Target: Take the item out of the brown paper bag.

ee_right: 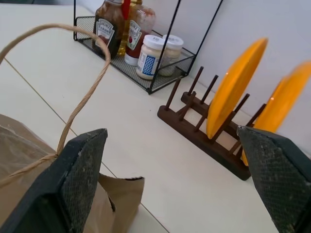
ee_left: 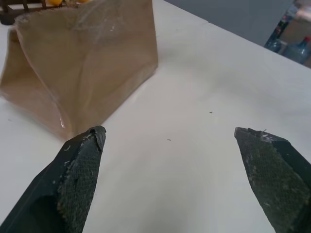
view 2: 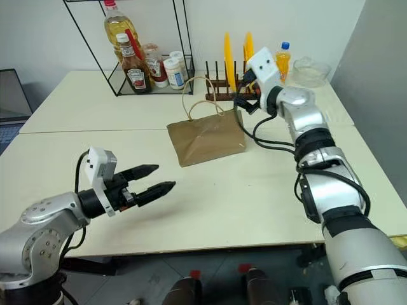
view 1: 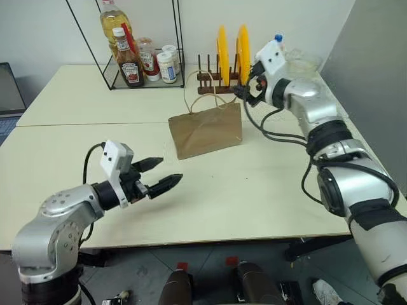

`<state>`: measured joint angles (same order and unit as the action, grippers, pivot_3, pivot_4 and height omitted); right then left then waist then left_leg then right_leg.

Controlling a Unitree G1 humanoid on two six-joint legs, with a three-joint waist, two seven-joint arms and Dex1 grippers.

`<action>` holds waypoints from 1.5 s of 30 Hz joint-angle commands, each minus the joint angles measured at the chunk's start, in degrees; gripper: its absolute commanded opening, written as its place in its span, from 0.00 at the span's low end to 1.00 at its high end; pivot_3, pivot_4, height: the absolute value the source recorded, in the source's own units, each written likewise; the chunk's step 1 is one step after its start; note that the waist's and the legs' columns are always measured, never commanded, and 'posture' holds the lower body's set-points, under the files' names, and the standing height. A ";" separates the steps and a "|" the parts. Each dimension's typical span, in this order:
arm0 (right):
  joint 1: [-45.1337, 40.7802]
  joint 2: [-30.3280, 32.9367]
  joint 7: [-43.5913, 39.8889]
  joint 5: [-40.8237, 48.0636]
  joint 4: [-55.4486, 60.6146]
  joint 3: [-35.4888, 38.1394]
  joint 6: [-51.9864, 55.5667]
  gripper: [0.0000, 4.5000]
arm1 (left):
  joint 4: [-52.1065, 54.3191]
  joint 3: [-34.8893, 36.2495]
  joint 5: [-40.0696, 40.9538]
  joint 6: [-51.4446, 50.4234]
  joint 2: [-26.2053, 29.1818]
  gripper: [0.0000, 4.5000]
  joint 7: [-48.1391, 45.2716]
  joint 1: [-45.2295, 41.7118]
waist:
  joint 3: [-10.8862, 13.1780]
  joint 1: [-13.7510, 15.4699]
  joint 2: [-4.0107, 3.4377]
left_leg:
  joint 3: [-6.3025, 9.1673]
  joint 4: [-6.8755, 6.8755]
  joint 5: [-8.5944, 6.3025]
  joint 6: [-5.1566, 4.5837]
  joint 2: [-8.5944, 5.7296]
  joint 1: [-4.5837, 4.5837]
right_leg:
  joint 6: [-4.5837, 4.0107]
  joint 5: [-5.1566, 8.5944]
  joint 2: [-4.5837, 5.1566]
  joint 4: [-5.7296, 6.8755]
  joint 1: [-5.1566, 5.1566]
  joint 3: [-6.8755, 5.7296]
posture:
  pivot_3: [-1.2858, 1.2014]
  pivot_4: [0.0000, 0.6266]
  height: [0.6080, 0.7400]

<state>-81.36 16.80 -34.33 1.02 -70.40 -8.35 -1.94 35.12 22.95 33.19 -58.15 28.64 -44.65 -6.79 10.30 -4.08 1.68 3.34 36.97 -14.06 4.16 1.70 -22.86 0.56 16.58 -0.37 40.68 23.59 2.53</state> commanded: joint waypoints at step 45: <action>4.78 3.81 -40.15 -15.76 9.16 -8.05 -15.92 0.00 | 1.18 -3.82 13.22 6.73 9.06 1.00 9.46 7.51 | 0.03 0.75 -0.06 | 0.01 -0.12 -0.01 0.01 0.02 0.16 | -0.05 0.04 -0.05 -0.19 -0.15 -0.05 | 0.52 0.24 1.00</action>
<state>-77.16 19.81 -70.34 -16.62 -65.47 -17.00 -18.88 35.25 19.14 45.17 -52.15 36.81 -34.51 0.54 10.33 -3.33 1.61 3.36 36.86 -14.07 4.17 1.72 -22.70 0.51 16.62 -0.42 40.46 23.42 2.47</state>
